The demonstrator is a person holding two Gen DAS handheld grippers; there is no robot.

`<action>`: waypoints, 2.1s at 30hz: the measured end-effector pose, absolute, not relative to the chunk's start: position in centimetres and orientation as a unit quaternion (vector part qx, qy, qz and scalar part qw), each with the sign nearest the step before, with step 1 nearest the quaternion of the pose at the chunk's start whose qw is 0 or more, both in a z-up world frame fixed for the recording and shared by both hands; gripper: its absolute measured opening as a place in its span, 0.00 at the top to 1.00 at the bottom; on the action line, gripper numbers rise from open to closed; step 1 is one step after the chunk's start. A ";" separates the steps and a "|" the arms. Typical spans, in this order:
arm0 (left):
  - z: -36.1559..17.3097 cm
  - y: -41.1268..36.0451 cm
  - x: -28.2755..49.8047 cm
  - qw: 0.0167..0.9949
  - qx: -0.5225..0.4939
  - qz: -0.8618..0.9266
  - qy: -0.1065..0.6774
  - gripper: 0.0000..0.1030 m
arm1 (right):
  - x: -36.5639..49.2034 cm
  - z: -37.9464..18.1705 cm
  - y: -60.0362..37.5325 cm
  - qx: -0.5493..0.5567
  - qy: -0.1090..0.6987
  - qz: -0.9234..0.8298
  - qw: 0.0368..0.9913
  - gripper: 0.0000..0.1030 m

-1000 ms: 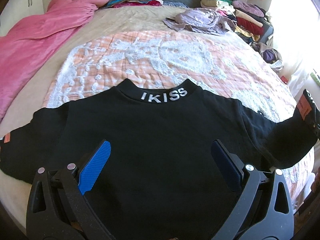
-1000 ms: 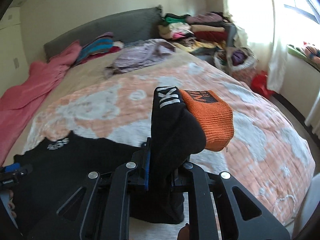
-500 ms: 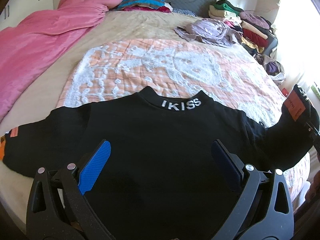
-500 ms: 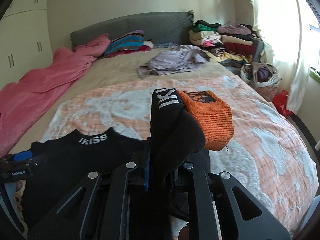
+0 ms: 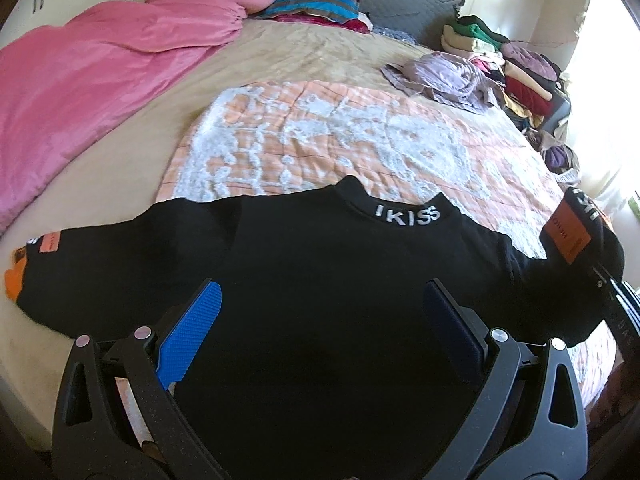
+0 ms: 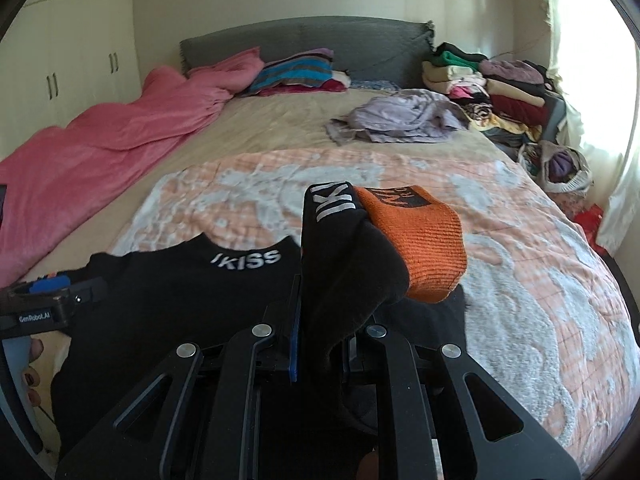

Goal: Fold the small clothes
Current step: 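Lift the sleeve with the right gripper and carry it across the body, then lay the sleeve flat across the body and open the right gripper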

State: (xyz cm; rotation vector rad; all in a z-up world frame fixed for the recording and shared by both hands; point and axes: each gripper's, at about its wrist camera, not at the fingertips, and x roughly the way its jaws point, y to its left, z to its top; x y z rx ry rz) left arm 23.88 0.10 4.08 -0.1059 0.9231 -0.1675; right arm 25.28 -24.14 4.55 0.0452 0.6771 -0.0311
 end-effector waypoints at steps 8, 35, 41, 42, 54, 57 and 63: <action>3.7 2.7 23.8 0.887 -0.065 -0.070 0.452 0.08 | 26.6 2.5 -18.9 -0.026 0.344 0.024 0.938 0.86; -1.6 3.9 23.4 0.824 -0.148 -0.159 0.523 0.11 | 20.0 -1.2 -15.7 -0.058 0.392 0.166 0.903 0.21; -2.9 1.7 22.6 0.813 -0.140 -0.179 0.535 0.40 | 19.7 -0.1 -22.2 0.061 0.408 0.133 0.901 0.20; -3.1 1.2 22.6 0.814 -0.134 -0.180 0.535 0.45 | 19.8 0.2 -22.9 0.068 0.405 0.124 0.903 0.20; 3.0 1.0 23.9 0.871 -0.093 -0.180 0.447 0.96 | 20.8 2.9 -26.1 0.098 0.372 0.089 0.919 0.20; 3.4 1.8 24.3 0.878 -0.076 -0.161 0.445 0.96 | 22.0 2.6 -25.7 0.092 0.375 0.088 0.918 0.20; -0.2 1.9 24.5 0.864 -0.051 -0.136 0.481 0.91 | 25.5 -1.5 -24.2 0.081 0.433 0.075 0.895 0.20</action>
